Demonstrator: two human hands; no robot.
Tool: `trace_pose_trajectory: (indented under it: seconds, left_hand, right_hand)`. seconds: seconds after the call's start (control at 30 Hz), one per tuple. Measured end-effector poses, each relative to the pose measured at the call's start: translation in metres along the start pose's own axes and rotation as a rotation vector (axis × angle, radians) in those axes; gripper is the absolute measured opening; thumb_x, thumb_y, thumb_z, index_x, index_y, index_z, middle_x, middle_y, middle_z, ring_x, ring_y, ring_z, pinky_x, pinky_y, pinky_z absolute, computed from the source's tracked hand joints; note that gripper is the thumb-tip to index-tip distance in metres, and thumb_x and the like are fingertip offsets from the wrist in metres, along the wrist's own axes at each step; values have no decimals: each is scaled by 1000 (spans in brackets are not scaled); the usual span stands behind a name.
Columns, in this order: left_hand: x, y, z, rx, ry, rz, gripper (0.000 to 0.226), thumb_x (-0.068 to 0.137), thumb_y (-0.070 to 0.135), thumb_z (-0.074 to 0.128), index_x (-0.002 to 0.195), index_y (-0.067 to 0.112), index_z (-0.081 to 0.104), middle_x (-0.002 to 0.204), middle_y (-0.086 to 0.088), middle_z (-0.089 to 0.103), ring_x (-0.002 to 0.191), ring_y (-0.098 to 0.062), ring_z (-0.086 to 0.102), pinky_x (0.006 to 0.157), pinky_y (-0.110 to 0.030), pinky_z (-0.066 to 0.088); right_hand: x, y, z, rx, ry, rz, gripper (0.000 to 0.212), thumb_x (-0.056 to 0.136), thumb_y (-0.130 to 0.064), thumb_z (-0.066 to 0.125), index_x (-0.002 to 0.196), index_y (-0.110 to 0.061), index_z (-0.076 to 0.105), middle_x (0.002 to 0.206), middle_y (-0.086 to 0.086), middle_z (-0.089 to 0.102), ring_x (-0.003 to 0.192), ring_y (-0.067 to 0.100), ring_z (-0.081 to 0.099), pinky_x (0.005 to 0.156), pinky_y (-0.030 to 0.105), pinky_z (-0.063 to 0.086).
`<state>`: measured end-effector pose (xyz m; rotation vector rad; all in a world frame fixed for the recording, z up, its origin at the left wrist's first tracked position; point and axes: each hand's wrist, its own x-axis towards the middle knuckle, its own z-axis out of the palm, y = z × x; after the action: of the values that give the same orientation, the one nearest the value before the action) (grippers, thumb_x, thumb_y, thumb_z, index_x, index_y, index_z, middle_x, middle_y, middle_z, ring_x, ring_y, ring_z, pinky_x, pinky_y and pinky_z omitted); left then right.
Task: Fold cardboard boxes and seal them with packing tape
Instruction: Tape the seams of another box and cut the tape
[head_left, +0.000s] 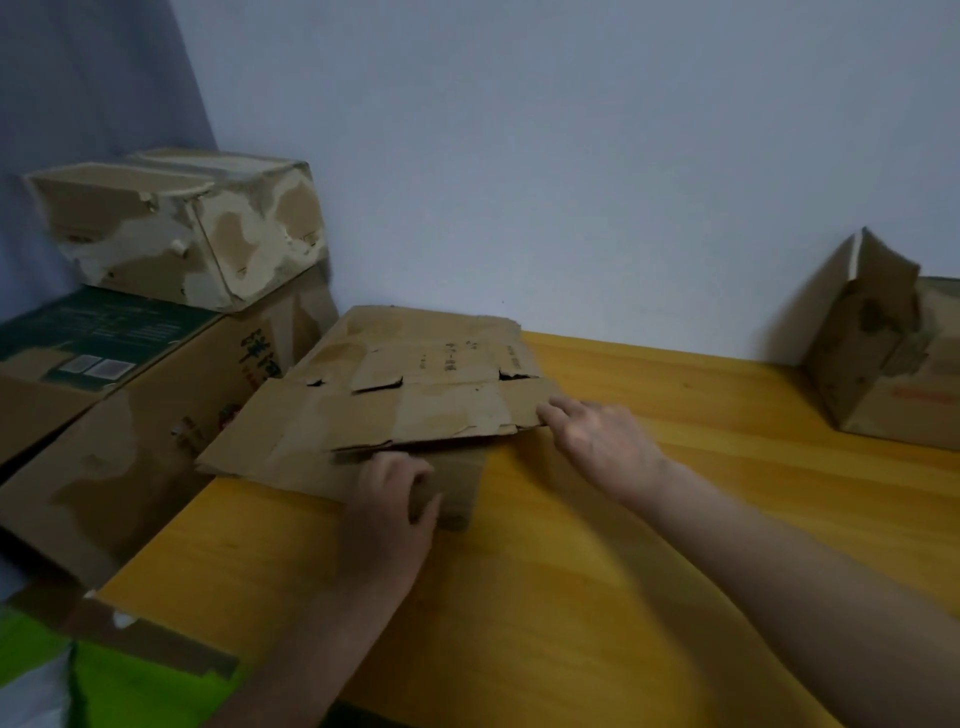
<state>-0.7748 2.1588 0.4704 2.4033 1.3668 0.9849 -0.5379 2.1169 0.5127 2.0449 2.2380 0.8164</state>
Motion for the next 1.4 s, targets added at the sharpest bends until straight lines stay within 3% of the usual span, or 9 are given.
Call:
trace_pose_trajectory:
  seconds: [0.07, 0.2, 0.43, 0.63, 0.8, 0.97, 1.1, 1.17, 1.4]
  left_hand:
    - [2, 27, 3, 17, 151, 239, 31, 71, 16, 77, 99, 11, 65, 104, -5, 60, 100, -14, 51, 84, -23, 48]
    - [18, 70, 8, 224, -85, 269, 64, 85, 24, 70, 142, 18, 42, 151, -2, 38, 141, -21, 32, 116, -33, 18]
    - [18, 118, 14, 59, -137, 191, 47, 98, 7, 50, 142, 21, 47, 134, 0, 58, 118, -19, 57, 102, -32, 45]
    - [-6, 175, 27, -461, 11, -37, 29, 100, 25, 49, 121, 11, 65, 94, 0, 68, 85, -15, 64, 72, -23, 51]
    - [-36, 212, 47, -673, -179, -2, 39, 101, 25, 47, 139, 18, 49, 131, -1, 58, 122, -14, 53, 103, -35, 45]
    - [-59, 224, 47, -779, -653, 278, 80, 92, 34, 62, 149, 46, 8, 156, 21, 18, 141, 7, 17, 116, -24, 22]
    - [-47, 226, 37, -1005, -861, 125, 65, 83, 42, 70, 138, 38, 35, 141, 14, 45, 127, 6, 44, 105, -21, 40]
    - [-32, 227, 33, -1153, -908, -61, 63, 81, 55, 61, 133, 19, 50, 133, -2, 58, 124, -15, 53, 106, -39, 44]
    - [15, 233, 25, -1204, -979, -319, 70, 87, 71, 37, 129, 17, 56, 116, -19, 67, 104, -35, 66, 91, -59, 51]
  right_hand:
    - [-17, 6, -4, 16, 42, 18, 33, 62, -6, 83, 89, -14, 66, 82, 3, 68, 55, 20, 61, 41, 23, 28]
    - [-53, 10, -17, 162, 122, 20, 28, 68, -3, 80, 92, -10, 67, 88, 8, 68, 64, 26, 64, 43, 33, 50]
    - [-119, 33, -55, 454, 366, 181, 36, 92, -22, 59, 125, -9, 58, 125, 8, 58, 102, 19, 61, 74, 29, 56]
    - [-134, 47, -83, 1318, 355, 915, 48, 94, -35, 53, 137, -17, 42, 135, 2, 48, 112, 12, 54, 86, 25, 52]
    - [-126, 62, -116, 1956, 195, 1021, 24, 91, -57, 48, 103, -36, 54, 109, -6, 58, 104, 23, 56, 95, 51, 49]
    - [-125, 72, -125, 1905, 96, 1087, 67, 80, -64, 59, 131, -22, 50, 123, 6, 57, 115, 30, 53, 99, 55, 44]
    - [-134, 69, -121, 1882, 109, 1074, 45, 91, -45, 55, 122, -12, 58, 98, 7, 63, 91, 23, 63, 84, 39, 53]
    - [-138, 67, -120, 1867, 83, 1069, 41, 94, -40, 53, 119, -8, 59, 89, 7, 62, 83, 21, 62, 80, 36, 53]
    - [-139, 51, -126, 1819, 16, 1014, 44, 91, -37, 60, 124, -7, 57, 97, 4, 70, 67, 10, 70, 56, 24, 56]
